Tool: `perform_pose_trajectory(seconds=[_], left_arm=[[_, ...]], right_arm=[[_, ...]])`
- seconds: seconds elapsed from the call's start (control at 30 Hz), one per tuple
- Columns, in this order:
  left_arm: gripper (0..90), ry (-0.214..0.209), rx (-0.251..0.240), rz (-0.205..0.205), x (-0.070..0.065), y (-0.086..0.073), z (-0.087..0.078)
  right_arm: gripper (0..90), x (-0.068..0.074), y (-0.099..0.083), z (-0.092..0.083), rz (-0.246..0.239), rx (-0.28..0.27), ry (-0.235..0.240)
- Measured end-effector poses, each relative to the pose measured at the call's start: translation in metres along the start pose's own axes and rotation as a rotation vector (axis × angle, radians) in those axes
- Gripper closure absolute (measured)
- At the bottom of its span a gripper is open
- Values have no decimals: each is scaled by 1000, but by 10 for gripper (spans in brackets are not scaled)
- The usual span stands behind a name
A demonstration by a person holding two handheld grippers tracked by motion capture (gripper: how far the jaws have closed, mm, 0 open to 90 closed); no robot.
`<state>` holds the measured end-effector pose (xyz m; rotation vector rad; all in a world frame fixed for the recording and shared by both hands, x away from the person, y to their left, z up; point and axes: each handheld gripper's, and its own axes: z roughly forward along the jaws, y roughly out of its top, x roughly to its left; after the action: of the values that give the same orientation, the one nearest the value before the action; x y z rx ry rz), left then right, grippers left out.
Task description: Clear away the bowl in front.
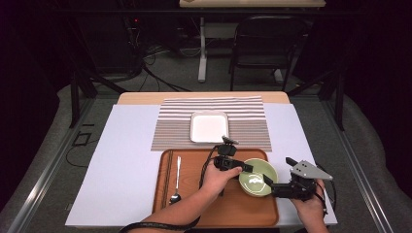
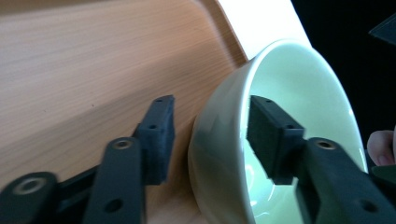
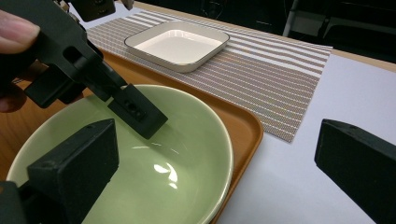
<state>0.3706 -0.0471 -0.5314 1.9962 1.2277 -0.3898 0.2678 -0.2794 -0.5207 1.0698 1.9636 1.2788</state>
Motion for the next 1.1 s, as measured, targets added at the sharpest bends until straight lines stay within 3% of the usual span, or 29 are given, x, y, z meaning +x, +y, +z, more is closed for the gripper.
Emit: perform_pose_trajectory(seconds=[0.13, 0.4, 0.83, 1.1], left_arm=[[428, 16, -41, 50, -1, -1, -4], [379, 22, -98, 93, -4, 1, -17], [324, 76, -160, 137, -4, 8, -43], [323, 101, -194, 126, 4, 14, -63]], right_arm=[[0, 0, 0, 0, 2, -2, -1], [0, 0, 0, 0, 3, -5, -2], [0, 0, 0, -1, 5, -6, -3], [0, 0, 0, -1, 3, -6, -3]])
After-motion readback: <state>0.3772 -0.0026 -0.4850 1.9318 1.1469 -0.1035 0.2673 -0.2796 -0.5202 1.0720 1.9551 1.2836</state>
